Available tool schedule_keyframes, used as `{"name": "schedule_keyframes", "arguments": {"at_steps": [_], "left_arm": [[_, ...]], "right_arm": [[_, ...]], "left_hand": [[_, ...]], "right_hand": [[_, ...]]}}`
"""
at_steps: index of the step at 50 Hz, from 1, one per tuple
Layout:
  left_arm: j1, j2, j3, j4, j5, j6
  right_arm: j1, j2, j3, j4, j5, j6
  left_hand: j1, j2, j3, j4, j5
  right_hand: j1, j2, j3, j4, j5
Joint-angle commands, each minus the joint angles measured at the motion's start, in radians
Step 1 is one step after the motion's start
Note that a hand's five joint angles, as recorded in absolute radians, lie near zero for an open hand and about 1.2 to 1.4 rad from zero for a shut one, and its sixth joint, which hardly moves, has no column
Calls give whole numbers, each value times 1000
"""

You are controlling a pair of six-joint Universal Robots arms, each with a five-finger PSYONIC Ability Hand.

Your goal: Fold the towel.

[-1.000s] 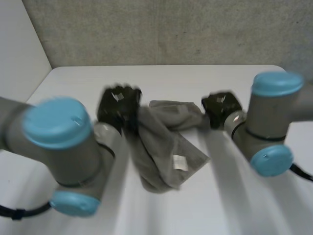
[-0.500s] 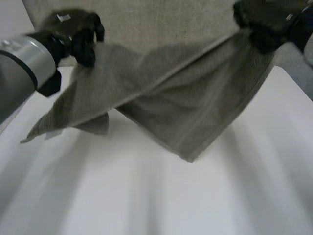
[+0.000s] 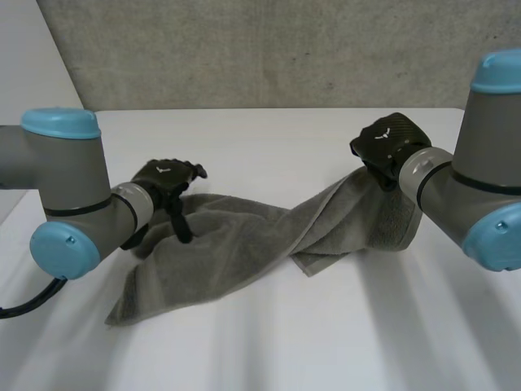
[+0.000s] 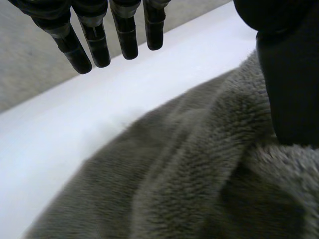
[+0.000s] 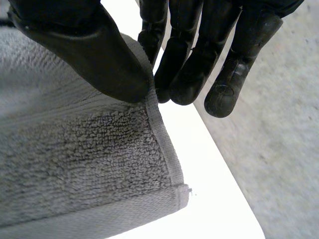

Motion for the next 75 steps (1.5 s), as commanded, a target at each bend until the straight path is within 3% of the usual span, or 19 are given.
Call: {"name": "schedule_keyframes", "arguments": {"at_steps": [1, 11, 14, 16, 24, 36, 40, 43, 62, 75], "left_arm": [[17, 143, -94, 54, -99, 6], [18, 480, -540, 136, -110, 18], [18, 522, -604, 138, -109, 18], [24, 593, -703, 136, -109, 18], [32, 671, -860, 130, -46, 20], [67, 610, -878, 166, 0, 21], [84, 538, -851, 218, -1, 23], [89, 480, -828, 253, -4, 23], [84, 254, -622, 399, -53, 136], [89, 206, -567, 471, -72, 248]], "right_arm": [[-9, 2, 64, -95, 43, -13], [-9, 19, 133, -161, 50, -15], [-9, 24, 133, -164, 50, -15], [-7, 24, 133, -164, 50, -15], [-1, 33, 133, -164, 50, -15], [2, 36, 142, -164, 50, -15], [4, 38, 150, -166, 48, -17], [4, 41, 151, -169, 45, -17], [5, 61, 179, -184, 43, -46], [5, 78, 182, -195, 45, -55]], "left_hand": [[-89, -82, -72, -86, -223], [48, 55, 65, 52, -86], [131, 138, 148, 135, -3], [374, 381, 391, 377, 239], [433, 440, 451, 437, 299], [357, 364, 374, 361, 223], [138, 145, 155, 141, 4], [93, 100, 110, 97, -41], [75, 82, 92, 79, -59], [119, 126, 136, 123, -15]], "right_hand": [[78, 92, 72, 69, 63], [78, 92, 72, 69, 63], [78, 92, 72, 69, 63], [78, 92, 72, 69, 63], [78, 92, 72, 69, 63], [78, 92, 72, 69, 63], [78, 92, 72, 69, 63], [78, 92, 72, 69, 63], [78, 92, 72, 69, 63], [78, 92, 72, 69, 63]]}}
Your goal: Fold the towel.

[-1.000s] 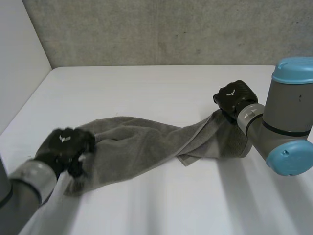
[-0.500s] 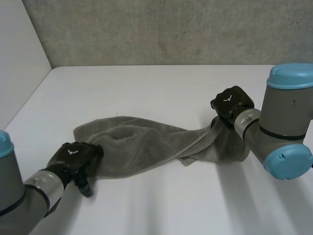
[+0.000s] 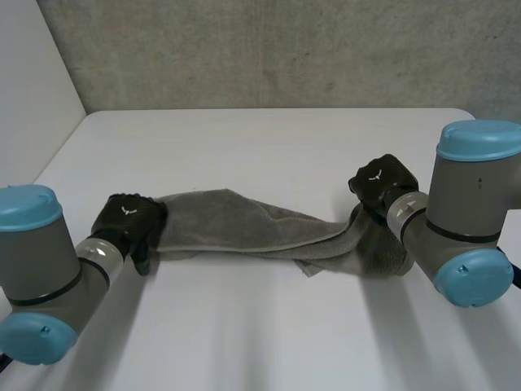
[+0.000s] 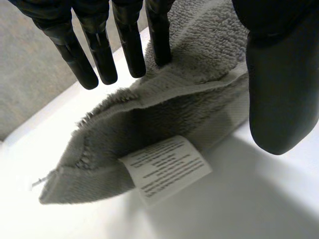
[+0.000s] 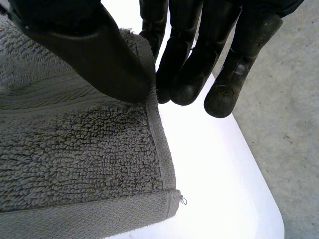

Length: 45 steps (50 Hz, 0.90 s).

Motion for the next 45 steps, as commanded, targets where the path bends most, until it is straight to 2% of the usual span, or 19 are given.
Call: {"name": "schedule_keyframes", "arguments": {"at_steps": [1, 3, 4, 6, 7, 9, 16, 23, 26, 29, 31, 32, 33, 34, 36, 39, 42, 44, 45], "left_arm": [[5, -19, 19, 41, -1, 51], [5, -21, 22, 60, -1, 57], [5, -21, 22, 61, -1, 57], [5, -18, 23, 86, -1, 57], [5, -18, 23, 87, -1, 57], [9, -2, 25, 111, 5, 57], [26, 63, 55, 113, 11, 57], [58, 197, 104, 82, 8, 49], [61, 289, 144, 28, 10, 43], [58, 361, 203, -35, 13, 32], [54, 392, 239, -73, 22, 15], [51, 419, 277, -117, 33, -4], [49, 432, 316, -172, 44, -26], [49, 432, 316, -173, 44, -26], [54, 433, 400, -299, 71, -52], [60, 420, 437, -364, 82, -60], [63, 315, 499, -478, 87, -60], [61, 190, 569, -594, 85, -52], [61, 189, 569, -594, 85, -52]], "right_arm": [[0, 12, -2, -2, 1, 0], [0, 12, -3, -2, 1, 0], [0, 12, -3, -2, 1, 0], [-2, 12, -5, -2, 1, 0], [-2, 12, -5, -2, 1, 0], [-8, 11, -11, -2, 1, 0], [-22, -52, -31, -1, 5, 10], [-74, -302, -57, 16, -15, 33], [-83, -353, -72, 25, -37, 43], [-92, -430, -121, 82, -81, 62], [-106, -459, -204, 221, -103, 51], [-106, -459, -204, 221, -103, 51], [-117, -459, -248, 323, -115, 34], [-117, -459, -249, 324, -115, 34], [-146, -437, -324, 497, -138, -24], [-149, -375, -351, 556, -167, -85], [-146, -339, -356, 561, -172, -113], [-143, -269, -356, 564, -172, -163], [-143, -269, -356, 564, -172, -164]], "left_hand": [[-51, -71, -32, -47, -190], [142, 121, 160, 146, 2], [143, 122, 162, 147, 4], [548, 528, 567, 553, 409], [551, 531, 570, 555, 412], [904, 884, 923, 909, 765], [944, 924, 963, 948, 805], [944, 924, 963, 948, 805], [944, 924, 963, 948, 805], [944, 924, 963, 948, 805], [944, 924, 963, 948, 805], [944, 924, 963, 948, 805], [944, 924, 963, 948, 805], [944, 924, 963, 948, 805], [944, 924, 963, 948, 805], [944, 924, 963, 948, 805], [944, 924, 963, 948, 805], [944, 924, 963, 948, 805], [944, 924, 963, 948, 805]], "right_hand": [[76, 92, 72, 69, 61], [76, 92, 72, 69, 61], [76, 92, 72, 69, 61], [76, 92, 72, 69, 61], [76, 92, 72, 69, 61], [76, 92, 72, 69, 61], [76, 92, 72, 69, 61], [76, 92, 72, 69, 61], [76, 92, 72, 69, 61], [76, 92, 72, 69, 61], [76, 92, 72, 69, 61], [76, 92, 72, 69, 61], [76, 92, 72, 69, 61], [76, 92, 72, 69, 61], [76, 92, 72, 69, 61], [76, 92, 72, 69, 61], [76, 92, 72, 69, 61], [76, 92, 72, 69, 61], [76, 92, 72, 69, 61]]}}
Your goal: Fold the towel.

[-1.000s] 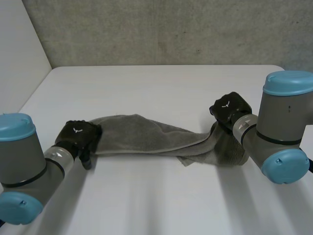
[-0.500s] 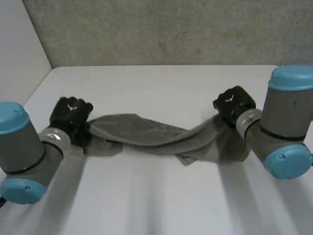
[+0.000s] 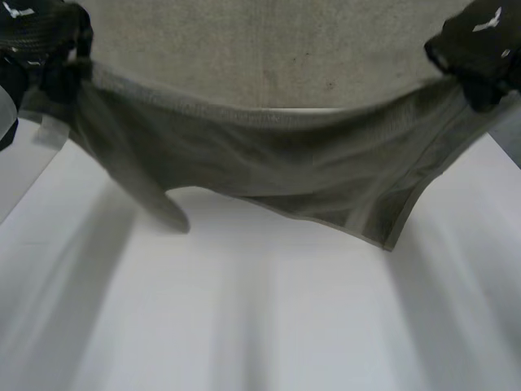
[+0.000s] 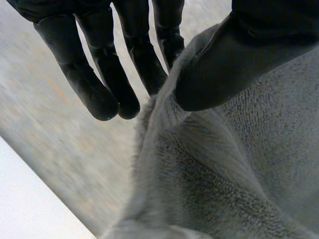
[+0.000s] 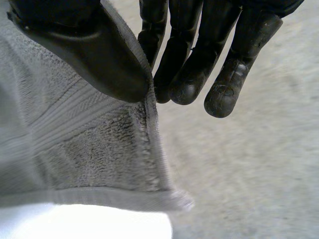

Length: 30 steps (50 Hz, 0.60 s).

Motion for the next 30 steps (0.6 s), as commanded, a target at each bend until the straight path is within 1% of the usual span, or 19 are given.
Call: {"name": "schedule_keyframes", "arguments": {"at_steps": [1, 2, 6, 8, 11, 13, 14, 16, 17, 18, 19, 20, 21, 22, 24, 25, 26, 27, 30], "left_arm": [[6, -252, 158, -262, 4, 5], [8, -312, 199, -307, 1, 13], [8, -428, 288, -359, -1, 31], [6, -473, 333, -361, 2, 44], [6, -533, 430, -313, 5, 59], [3, -559, 534, -176, 2, 59], [3, -559, 534, -175, 2, 59], [-1, -556, 615, 32, -1, 45], [-2, -556, 615, 34, -1, 45], [-12, -550, 635, 157, -2, 41], [-12, -550, 635, 158, -3, 41], [-17, -536, 643, 298, -7, 35], [-21, -515, 635, 425, -18, 24], [-21, -515, 635, 426, -18, 24], [-29, -472, 600, 640, -62, -1], [-29, -472, 600, 641, -62, -1], [-29, -457, 573, 718, -79, -14], [-29, -456, 572, 719, -79, -15], [-28, -446, 528, 753, -85, -30]], "right_arm": [[7, 161, -19, 40, -13, -119], [17, 204, -27, 41, -12, -139], [39, 290, -56, 35, -9, -174], [67, 385, -134, 18, -2, -194], [80, 433, -206, -6, 13, -183], [108, 518, -383, -104, 65, -150], [108, 519, -384, -105, 65, -150], [131, 572, -570, -286, 122, -95], [131, 572, -571, -287, 122, -94], [137, 585, -632, -400, 134, -59], [134, 586, -663, -527, 145, -17], [134, 586, -663, -528, 145, -16], [131, 580, -659, -656, 152, 36], [131, 580, -659, -657, 152, 36], [128, 531, -618, -846, 166, 132], [128, 531, -617, -847, 166, 133], [125, 492, -587, -893, 166, 163], [133, 450, -555, -899, 157, 183], [125, 428, -525, -889, 151, 188]], "left_hand": [[3, -98, -139, -114, -247], [3, -98, -139, -114, -247], [3, -98, -139, -114, -247], [3, -98, -139, -114, -247], [3, -98, -139, -114, -247], [3, -98, -139, -114, -247], [3, -98, -139, -114, -247], [3, -98, -139, -114, -247], [3, -98, -139, -114, -247], [3, -98, -139, -114, -247], [3, -98, -139, -114, -247], [3, -98, -139, -114, -247], [3, -98, -139, -114, -247], [3, -98, -139, -114, -247], [3, -98, -139, -114, -247], [3, -98, -139, -114, -247], [3, -98, -139, -114, -247], [3, -98, -139, -114, -247], [3, -98, -139, -114, -247]], "right_hand": [[76, 82, 67, 69, 61], [76, 82, 67, 69, 61], [76, 82, 67, 69, 61], [76, 82, 67, 69, 61], [76, 82, 67, 69, 61], [76, 82, 67, 69, 61], [76, 82, 67, 69, 61], [76, 82, 67, 69, 61], [76, 82, 67, 69, 61], [76, 82, 67, 69, 61], [76, 82, 67, 69, 61], [76, 82, 67, 69, 61], [76, 82, 67, 69, 61], [76, 82, 67, 69, 61], [76, 82, 67, 69, 61], [76, 82, 67, 69, 61], [76, 82, 67, 69, 61], [76, 82, 67, 69, 61], [76, 82, 67, 69, 61]]}}
